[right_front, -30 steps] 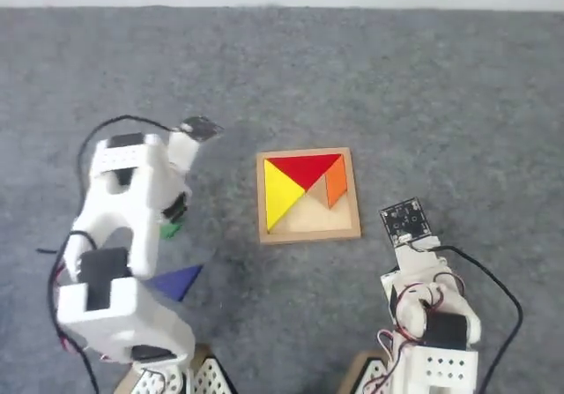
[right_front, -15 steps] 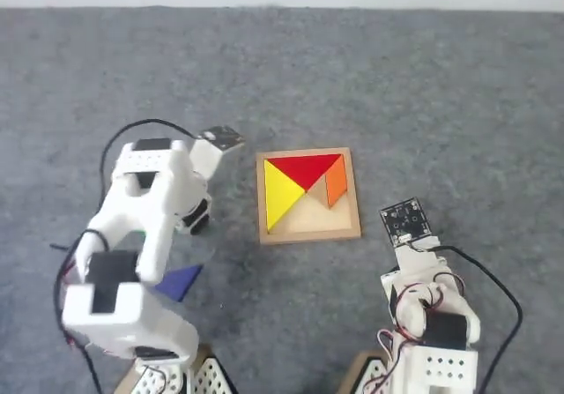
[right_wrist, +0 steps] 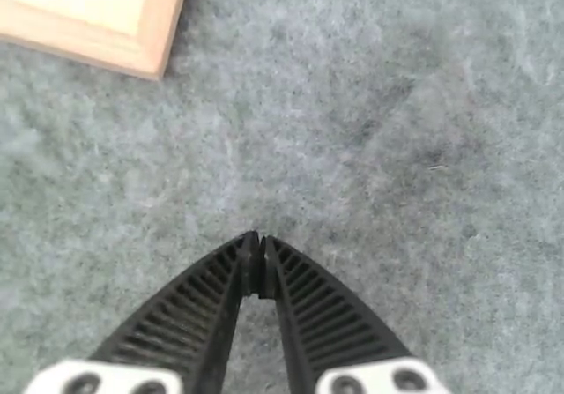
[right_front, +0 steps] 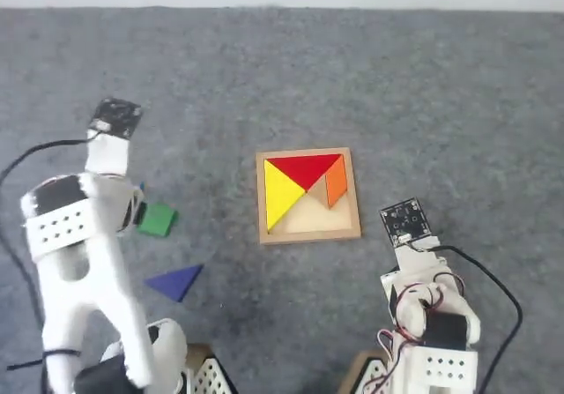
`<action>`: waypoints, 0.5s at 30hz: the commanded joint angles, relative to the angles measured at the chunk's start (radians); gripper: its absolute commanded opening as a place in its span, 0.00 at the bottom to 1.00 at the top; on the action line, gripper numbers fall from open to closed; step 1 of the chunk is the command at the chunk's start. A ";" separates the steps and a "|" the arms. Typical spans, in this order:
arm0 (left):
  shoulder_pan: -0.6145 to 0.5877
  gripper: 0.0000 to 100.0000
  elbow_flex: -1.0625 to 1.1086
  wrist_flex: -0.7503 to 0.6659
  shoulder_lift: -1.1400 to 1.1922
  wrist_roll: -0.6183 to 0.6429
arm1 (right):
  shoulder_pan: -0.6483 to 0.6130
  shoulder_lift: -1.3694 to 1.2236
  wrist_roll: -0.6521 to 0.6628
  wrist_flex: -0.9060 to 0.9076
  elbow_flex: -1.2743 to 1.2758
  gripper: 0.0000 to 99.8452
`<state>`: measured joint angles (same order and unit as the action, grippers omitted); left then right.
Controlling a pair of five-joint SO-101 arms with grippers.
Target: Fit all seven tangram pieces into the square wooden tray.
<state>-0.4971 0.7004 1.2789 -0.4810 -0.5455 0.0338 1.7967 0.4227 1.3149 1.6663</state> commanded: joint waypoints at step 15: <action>-0.058 0.01 -0.211 0.061 0.091 0.230 | -0.004 0.016 0.008 0.001 0.017 0.01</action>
<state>-0.5171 0.5393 1.3679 -0.3767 -0.3153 0.0338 1.7967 0.4227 1.3149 1.6663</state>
